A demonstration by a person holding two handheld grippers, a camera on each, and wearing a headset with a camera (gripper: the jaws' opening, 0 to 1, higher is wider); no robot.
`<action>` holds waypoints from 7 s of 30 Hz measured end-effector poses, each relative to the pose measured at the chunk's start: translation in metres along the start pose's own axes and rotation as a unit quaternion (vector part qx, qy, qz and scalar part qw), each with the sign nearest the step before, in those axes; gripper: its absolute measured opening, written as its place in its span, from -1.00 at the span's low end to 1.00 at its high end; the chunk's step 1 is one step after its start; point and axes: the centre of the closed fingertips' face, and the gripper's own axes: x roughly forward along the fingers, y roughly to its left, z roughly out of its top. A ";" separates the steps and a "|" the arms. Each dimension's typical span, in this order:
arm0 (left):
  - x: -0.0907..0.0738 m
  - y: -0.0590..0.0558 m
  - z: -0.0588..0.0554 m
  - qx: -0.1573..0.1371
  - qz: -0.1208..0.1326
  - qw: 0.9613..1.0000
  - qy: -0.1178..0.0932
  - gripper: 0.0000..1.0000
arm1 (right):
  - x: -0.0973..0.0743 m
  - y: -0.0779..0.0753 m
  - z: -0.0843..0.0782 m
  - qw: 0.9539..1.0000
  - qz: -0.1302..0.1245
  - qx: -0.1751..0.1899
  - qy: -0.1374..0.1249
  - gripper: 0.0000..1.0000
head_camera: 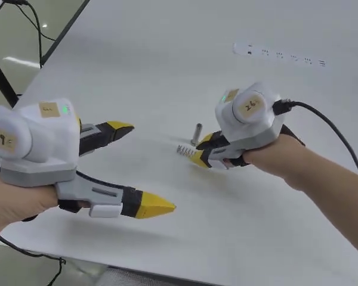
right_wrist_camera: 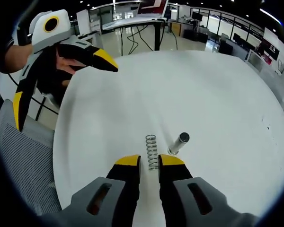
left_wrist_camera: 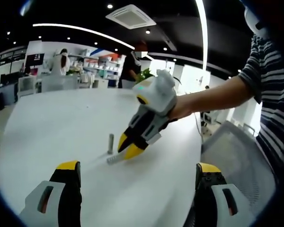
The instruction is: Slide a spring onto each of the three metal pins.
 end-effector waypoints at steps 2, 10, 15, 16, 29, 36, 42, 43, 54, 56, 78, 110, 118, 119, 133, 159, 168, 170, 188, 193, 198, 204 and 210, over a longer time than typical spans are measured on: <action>-0.001 0.001 0.000 -0.001 0.001 1.000 -0.001 0.96 | 0.002 -0.002 -0.002 1.000 -0.004 -0.001 0.004 -0.75; -0.007 0.002 -0.003 -0.005 0.006 1.000 -0.001 0.96 | 0.010 -0.003 -0.013 1.000 -0.008 0.007 0.012 -0.83; -0.008 0.003 -0.005 -0.008 0.009 1.000 0.001 0.95 | 0.009 -0.002 -0.012 1.000 -0.010 0.007 0.002 -0.84; -0.008 0.003 -0.005 -0.008 0.009 1.000 0.001 0.95 | 0.009 -0.002 -0.012 1.000 -0.011 0.007 0.002 -0.84; 0.001 -0.003 0.000 0.000 0.003 1.000 0.006 0.94 | -0.020 0.009 0.001 0.999 -0.006 -0.036 -0.019 -0.85; 0.010 -0.009 0.001 0.004 -0.003 1.000 0.009 0.92 | -0.044 0.017 0.006 0.998 -0.006 -0.053 -0.028 -0.85; 0.016 -0.014 0.003 0.004 -0.008 1.000 0.008 0.89 | -0.066 0.027 0.002 0.997 -0.006 -0.078 -0.027 -0.85; 0.017 -0.015 0.004 0.002 -0.010 1.000 0.007 0.88 | -0.069 0.029 0.000 0.996 -0.005 -0.081 -0.027 -0.85; 0.035 -0.024 0.006 0.005 -0.035 0.999 0.004 0.61 | -0.086 0.042 -0.011 0.992 0.001 -0.119 -0.030 -0.85; 0.039 -0.025 0.009 0.009 -0.042 0.999 0.001 0.54 | -0.087 0.044 -0.013 0.991 0.002 -0.131 -0.030 -0.85; 0.076 -0.054 0.016 0.055 -0.128 0.990 0.010 -0.52 | -0.103 0.059 -0.017 0.980 0.005 -0.196 -0.040 -0.85; 0.077 -0.065 0.019 0.079 -0.177 0.981 0.019 -0.95 | -0.106 0.057 -0.021 0.989 0.018 -0.137 -0.056 -0.70; 0.076 -0.068 0.018 0.079 -0.184 0.980 0.024 -0.95 | -0.106 0.061 -0.022 0.989 0.034 -0.129 -0.067 -0.72; 0.076 -0.068 0.019 0.079 -0.184 0.979 0.023 -0.95 | -0.106 0.062 -0.022 0.988 0.037 -0.131 -0.067 -0.75; 0.075 -0.065 0.012 0.078 -0.187 0.979 0.036 -0.94 | -0.115 0.064 -0.011 0.985 0.053 -0.148 -0.070 -0.86; 0.078 -0.062 0.009 0.080 -0.169 0.982 0.030 -0.95 | -0.122 0.075 0.034 0.980 0.081 -0.092 -0.158 -0.85; 0.080 -0.063 0.012 0.076 -0.169 0.982 0.023 -0.95 | -0.120 0.075 0.043 0.978 0.076 -0.071 -0.180 -0.85; 0.081 -0.063 0.013 0.078 -0.167 0.983 0.023 -0.95 | -0.119 0.075 0.044 0.978 0.073 -0.072 -0.182 -0.85; 0.076 -0.057 0.013 0.074 -0.151 0.986 0.018 -0.91 | -0.117 0.075 0.048 0.976 0.063 -0.084 -0.193 -0.85; 0.076 -0.056 0.014 0.072 -0.146 0.987 0.016 -0.81 | -0.115 0.072 0.047 0.977 0.057 -0.079 -0.192 -0.85; 0.076 -0.053 0.015 0.066 -0.140 0.988 0.013 -0.76 | -0.116 0.070 0.045 0.977 0.053 -0.076 -0.192 -0.85; 0.074 -0.048 0.015 0.062 -0.130 0.990 0.010 -0.65 | -0.117 0.067 0.045 0.977 0.050 -0.073 -0.192 -0.85; 0.070 -0.040 0.016 0.055 -0.112 0.992 0.004 -0.45 | -0.118 0.064 0.045 0.978 0.045 -0.070 -0.193 -0.85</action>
